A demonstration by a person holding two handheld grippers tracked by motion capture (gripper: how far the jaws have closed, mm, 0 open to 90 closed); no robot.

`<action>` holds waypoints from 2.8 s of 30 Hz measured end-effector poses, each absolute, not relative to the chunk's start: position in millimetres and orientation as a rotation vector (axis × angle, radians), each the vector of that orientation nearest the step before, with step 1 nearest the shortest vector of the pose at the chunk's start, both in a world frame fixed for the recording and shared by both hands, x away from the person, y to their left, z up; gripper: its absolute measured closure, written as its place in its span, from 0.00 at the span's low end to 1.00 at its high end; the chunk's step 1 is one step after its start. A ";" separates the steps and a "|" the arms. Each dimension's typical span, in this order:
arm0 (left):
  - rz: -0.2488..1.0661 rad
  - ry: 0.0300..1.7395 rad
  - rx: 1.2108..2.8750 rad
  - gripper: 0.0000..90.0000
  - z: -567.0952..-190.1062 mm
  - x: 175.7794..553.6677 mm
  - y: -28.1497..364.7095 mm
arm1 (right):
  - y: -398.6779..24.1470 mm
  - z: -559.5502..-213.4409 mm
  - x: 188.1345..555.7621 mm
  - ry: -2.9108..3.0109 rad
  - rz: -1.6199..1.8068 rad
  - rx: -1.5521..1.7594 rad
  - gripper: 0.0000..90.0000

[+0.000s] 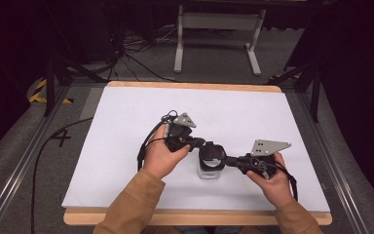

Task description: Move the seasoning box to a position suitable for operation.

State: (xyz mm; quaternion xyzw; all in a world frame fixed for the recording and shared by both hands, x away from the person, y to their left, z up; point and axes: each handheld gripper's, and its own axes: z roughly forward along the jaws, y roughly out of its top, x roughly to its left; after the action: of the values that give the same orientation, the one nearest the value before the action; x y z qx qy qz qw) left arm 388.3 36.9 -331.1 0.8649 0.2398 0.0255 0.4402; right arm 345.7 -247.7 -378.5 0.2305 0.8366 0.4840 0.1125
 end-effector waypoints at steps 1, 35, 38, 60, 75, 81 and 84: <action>0.054 0.585 2.153 1.00 -328.5 381.1 40.9 | -247.8 -378.2 345.7 2.452 1.422 0.680 1.00; 0.138 0.559 2.050 0.99 -337.8 357.5 23.9 | -245.1 -374.1 343.0 2.400 1.453 0.688 1.00; 0.225 0.561 2.046 0.99 -336.2 357.6 21.8 | -244.8 -377.3 341.4 2.415 1.439 0.692 1.00; 0.206 0.635 1.956 0.98 -346.6 392.7 27.4 | -249.1 -415.8 339.6 2.493 1.292 0.813 1.00; 0.133 0.680 1.894 0.96 -354.5 407.2 30.7 | -243.6 -422.9 335.1 2.535 1.261 0.817 1.00; 0.136 0.690 1.884 0.96 -355.0 408.3 30.7 | -240.4 -425.3 333.9 2.548 1.259 0.815 1.00; 0.129 0.690 1.885 0.96 -354.9 407.5 31.1 | -238.0 -426.6 333.7 2.559 1.255 0.799 1.00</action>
State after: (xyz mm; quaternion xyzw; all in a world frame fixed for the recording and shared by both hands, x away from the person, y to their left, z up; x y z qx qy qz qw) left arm 407.5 31.1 -354.9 0.7916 0.2895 0.0541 0.5354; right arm 333.7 -238.0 -426.6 0.2690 0.8609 0.4223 0.0907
